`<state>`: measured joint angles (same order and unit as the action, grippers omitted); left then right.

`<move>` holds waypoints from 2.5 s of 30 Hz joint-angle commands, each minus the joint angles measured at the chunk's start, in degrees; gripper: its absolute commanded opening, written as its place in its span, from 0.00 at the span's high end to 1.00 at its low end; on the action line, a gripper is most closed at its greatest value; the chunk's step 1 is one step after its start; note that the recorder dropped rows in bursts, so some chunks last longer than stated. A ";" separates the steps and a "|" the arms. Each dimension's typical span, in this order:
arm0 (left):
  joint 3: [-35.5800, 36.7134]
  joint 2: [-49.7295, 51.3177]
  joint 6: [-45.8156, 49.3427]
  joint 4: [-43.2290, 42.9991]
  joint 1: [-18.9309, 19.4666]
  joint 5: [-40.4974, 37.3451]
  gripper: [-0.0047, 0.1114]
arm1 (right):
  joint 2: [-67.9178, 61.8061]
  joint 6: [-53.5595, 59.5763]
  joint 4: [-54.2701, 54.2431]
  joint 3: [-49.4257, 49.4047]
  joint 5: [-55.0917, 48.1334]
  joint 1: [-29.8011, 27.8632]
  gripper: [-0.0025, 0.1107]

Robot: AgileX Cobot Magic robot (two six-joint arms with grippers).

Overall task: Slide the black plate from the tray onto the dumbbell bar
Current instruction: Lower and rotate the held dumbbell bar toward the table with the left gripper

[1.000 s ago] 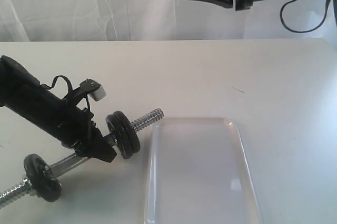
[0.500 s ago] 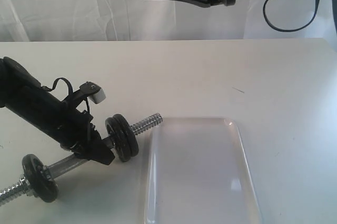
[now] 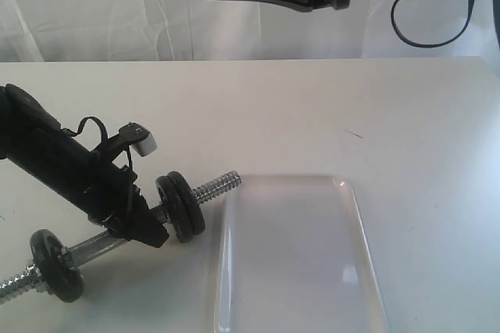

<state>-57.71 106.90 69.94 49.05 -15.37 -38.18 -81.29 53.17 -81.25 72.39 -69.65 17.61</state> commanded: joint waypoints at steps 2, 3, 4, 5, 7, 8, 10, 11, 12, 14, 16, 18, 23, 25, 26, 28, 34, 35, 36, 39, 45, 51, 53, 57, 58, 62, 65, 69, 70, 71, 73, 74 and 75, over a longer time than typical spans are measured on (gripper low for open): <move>-0.95 -2.15 -3.27 -1.41 -0.19 -4.54 0.62 | 0.53 -0.03 0.11 0.18 -0.31 0.11 0.98; -0.95 -2.15 -4.64 -2.63 -0.19 -3.86 0.60 | 0.53 -0.03 0.11 0.18 -0.31 0.11 0.98; -0.95 -2.15 -5.80 -3.51 -0.19 -3.30 0.58 | 0.53 -0.03 0.11 0.18 -0.31 0.11 0.98; -0.95 -2.15 -7.02 -4.32 -0.19 -2.79 0.55 | 0.53 -0.03 0.11 0.18 -0.31 0.11 0.98; -0.95 -2.15 -8.59 -5.45 -0.19 -2.37 0.51 | 0.53 -0.03 0.11 0.18 -0.31 0.11 0.98; -0.95 -2.15 -8.72 -6.65 -0.19 -2.64 0.47 | 0.53 -0.03 0.22 0.18 -0.31 0.11 0.98; -0.95 -2.15 -8.72 -8.97 -0.19 -4.11 0.47 | 0.53 -0.03 0.22 0.18 -0.31 0.11 0.98; -0.95 -2.15 -8.80 -10.24 -0.19 -4.36 0.47 | 0.53 -0.03 0.22 0.18 -0.31 0.11 0.98; -0.95 -2.15 -10.31 -11.68 -0.19 -4.75 0.47 | 0.53 -0.03 0.22 0.18 -0.31 0.11 0.98; -0.95 -2.25 -11.64 -13.71 -0.19 -4.75 0.47 | 0.53 -0.03 0.22 0.18 -0.31 0.11 0.98; -0.95 -2.25 -11.79 -13.71 -0.19 -4.75 0.47 | 0.53 -0.03 0.22 0.18 -0.31 0.11 0.98; -0.95 -2.25 -14.41 -13.60 -0.19 -4.75 0.53 | 0.53 -0.03 0.22 0.18 -0.31 0.11 0.98; -0.95 -2.25 -18.42 -12.28 -0.19 -5.18 0.96 | 0.53 -0.03 0.22 0.18 -0.31 0.11 0.98; -1.06 -2.25 -22.95 -10.88 -0.19 -5.18 0.96 | 0.53 -0.03 0.22 0.18 -0.31 0.11 0.98; -1.06 -2.25 -24.23 -10.17 -0.19 -5.30 0.96 | 0.53 -0.03 0.22 0.18 -0.31 0.11 0.98; -1.06 -2.25 -25.47 -8.61 -0.19 -5.45 0.96 | 0.53 -0.03 0.22 0.18 -0.31 0.11 0.98; -1.06 -2.25 -24.87 1.74 -0.19 -10.10 0.96 | 0.53 -0.03 0.22 0.18 -0.31 0.11 0.98; -1.06 -2.25 -24.77 3.06 -0.19 -10.88 0.96 | 0.53 -0.03 0.22 0.18 -0.31 0.11 0.98; -1.06 -2.25 -24.77 4.13 -0.19 -11.41 0.96 | 0.53 -0.03 0.22 0.18 -0.31 0.11 0.98; -1.06 -2.25 -24.77 5.84 -0.19 -11.65 0.96 | 0.53 -0.03 0.22 0.18 -0.31 0.11 0.98; -1.06 -2.25 -25.01 9.23 -0.19 -11.44 0.96 | 0.53 -0.03 0.22 0.18 -0.31 0.11 0.98; -1.06 -2.25 -23.48 14.85 -0.19 -11.34 0.96 | 0.53 -0.03 0.22 0.18 -0.31 0.11 0.98; -1.06 -2.25 -23.48 16.04 -0.19 -11.34 0.96 | 0.53 -0.03 0.22 0.18 -0.31 0.11 0.98; -0.42 -2.25 -23.48 18.08 -0.86 -10.78 0.96 | 0.53 -0.03 0.22 0.18 -0.31 0.11 0.98; 0.16 -2.25 -23.13 18.99 -1.36 -10.10 0.96 | 0.53 -0.03 0.22 0.18 -0.31 0.11 0.98; 2.15 -2.47 -22.00 21.14 -2.57 -7.63 0.96 | 0.53 -0.03 0.22 0.18 -0.31 0.11 0.98; 3.70 -3.77 -21.48 23.87 -2.66 -5.79 0.96 | 0.53 -0.03 0.22 0.18 -0.31 0.11 0.98; 4.95 -6.86 -21.74 25.08 -2.66 -3.20 0.96 | 0.53 -0.03 0.22 0.18 -0.31 0.11 0.98; 5.07 -7.60 -21.87 25.08 -2.66 -2.90 0.96 | 0.53 -0.03 0.22 0.18 -0.31 0.11 0.98; 5.20 -8.23 -22.28 24.96 -2.66 -2.79 0.96 | 0.53 -0.03 0.22 0.18 -0.31 0.11 0.98; 5.74 -9.25 -23.32 25.25 -2.66 -2.12 0.96 | 0.53 -0.03 0.22 0.18 -0.31 0.11 0.98; 6.04 -9.60 -23.55 25.25 -2.66 -1.66 0.96 | 0.53 -0.03 0.22 0.18 -0.31 0.11 0.98; 6.64 -10.12 -23.72 25.39 -2.66 -1.10 0.96 | 0.53 -0.03 0.22 0.18 -0.31 0.11 0.98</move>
<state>-50.41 102.46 46.77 64.46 -18.00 -31.25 -81.29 53.17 -80.79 72.39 -69.65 17.61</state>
